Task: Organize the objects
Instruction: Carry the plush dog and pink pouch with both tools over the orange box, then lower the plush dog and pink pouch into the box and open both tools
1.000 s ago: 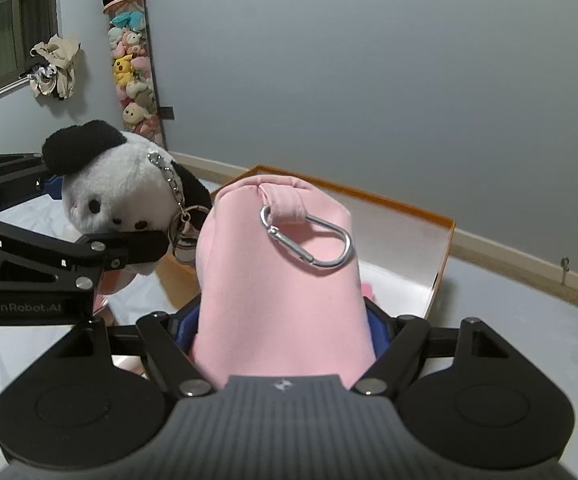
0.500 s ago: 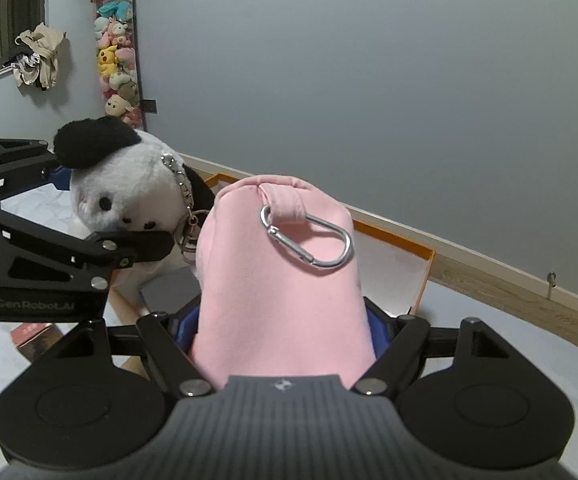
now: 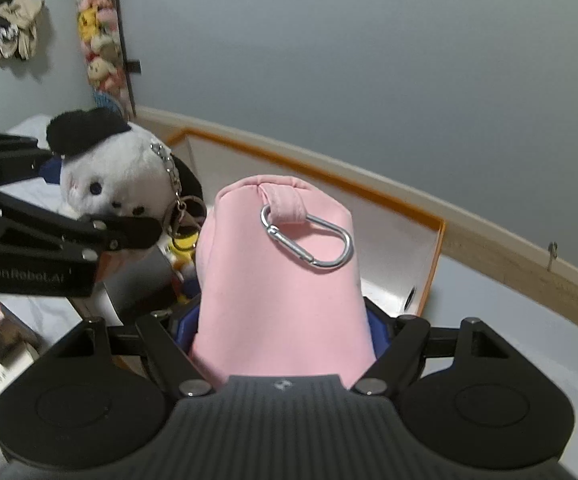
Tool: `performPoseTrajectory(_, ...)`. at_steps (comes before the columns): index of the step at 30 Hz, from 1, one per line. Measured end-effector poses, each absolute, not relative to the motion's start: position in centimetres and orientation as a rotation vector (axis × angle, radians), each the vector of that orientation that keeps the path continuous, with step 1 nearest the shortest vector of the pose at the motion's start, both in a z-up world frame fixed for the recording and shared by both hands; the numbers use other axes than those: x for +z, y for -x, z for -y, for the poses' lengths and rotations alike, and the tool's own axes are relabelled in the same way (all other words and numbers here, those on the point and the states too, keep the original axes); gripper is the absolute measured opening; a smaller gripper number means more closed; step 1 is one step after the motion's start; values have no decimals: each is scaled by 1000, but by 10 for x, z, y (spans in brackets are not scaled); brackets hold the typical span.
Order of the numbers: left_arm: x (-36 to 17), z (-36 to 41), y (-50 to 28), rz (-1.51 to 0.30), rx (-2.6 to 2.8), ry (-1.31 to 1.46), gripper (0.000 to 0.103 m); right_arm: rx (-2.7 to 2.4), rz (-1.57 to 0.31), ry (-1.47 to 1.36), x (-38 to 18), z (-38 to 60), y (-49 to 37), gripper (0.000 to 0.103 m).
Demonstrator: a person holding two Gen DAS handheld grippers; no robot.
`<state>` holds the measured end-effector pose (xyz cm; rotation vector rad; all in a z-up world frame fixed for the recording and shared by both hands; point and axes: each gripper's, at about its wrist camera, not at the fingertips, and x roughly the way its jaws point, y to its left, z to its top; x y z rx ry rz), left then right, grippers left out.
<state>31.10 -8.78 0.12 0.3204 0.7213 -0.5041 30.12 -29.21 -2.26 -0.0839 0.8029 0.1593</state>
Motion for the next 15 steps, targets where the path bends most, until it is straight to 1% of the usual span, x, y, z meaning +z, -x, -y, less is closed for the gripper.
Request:
performPoseTrajectory(8,-19,92,-318,-781,-509,-319,79,171,-861,117,-42,282,-319,78)
performPoseTrajectory(15,-27,98,-327,-814,-507,-334,79,191,-864,119,-40,279,-330,79)
